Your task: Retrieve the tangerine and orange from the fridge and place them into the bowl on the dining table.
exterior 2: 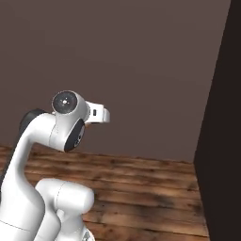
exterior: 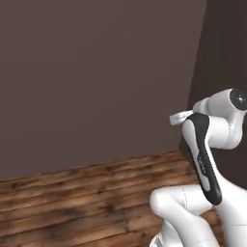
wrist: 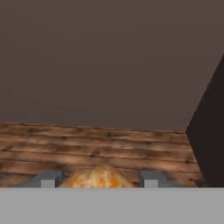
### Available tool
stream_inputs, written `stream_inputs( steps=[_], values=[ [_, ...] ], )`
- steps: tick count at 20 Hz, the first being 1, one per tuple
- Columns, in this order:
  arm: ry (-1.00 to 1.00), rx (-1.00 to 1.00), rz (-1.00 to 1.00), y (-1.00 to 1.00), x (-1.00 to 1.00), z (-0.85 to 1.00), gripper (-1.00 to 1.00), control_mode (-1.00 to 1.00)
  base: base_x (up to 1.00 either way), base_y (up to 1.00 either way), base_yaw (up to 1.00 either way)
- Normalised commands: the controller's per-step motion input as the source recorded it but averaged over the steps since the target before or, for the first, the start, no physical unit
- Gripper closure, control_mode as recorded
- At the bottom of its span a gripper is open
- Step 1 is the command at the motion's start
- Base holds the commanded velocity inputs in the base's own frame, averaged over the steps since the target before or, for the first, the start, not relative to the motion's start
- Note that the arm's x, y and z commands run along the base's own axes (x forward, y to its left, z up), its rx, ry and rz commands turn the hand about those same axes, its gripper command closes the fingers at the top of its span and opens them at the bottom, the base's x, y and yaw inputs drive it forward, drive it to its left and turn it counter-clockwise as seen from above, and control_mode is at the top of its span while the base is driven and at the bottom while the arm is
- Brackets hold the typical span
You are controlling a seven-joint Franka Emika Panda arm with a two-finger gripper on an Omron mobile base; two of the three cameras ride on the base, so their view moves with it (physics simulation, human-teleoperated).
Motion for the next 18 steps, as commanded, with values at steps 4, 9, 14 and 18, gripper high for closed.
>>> stream_inputs(
  steps=[4, 9, 14, 18],
  values=[
    [0.00, 0.00, 0.00, 0.00, 0.00, 0.00, 1.00, 1.00, 1.00, 0.00, 0.59],
    [0.00, 0.00, 0.00, 0.00, 0.00, 0.00, 1.00, 1.00, 0.73, 0.00, 0.75],
    [0.00, 0.00, 0.00, 0.00, 0.00, 0.00, 1.00, 1.00, 0.45, 0.00, 0.88],
    [0.00, 0.00, 0.00, 0.00, 0.00, 0.00, 1.00, 1.00, 0.28, 0.00, 0.91]
  ],
)
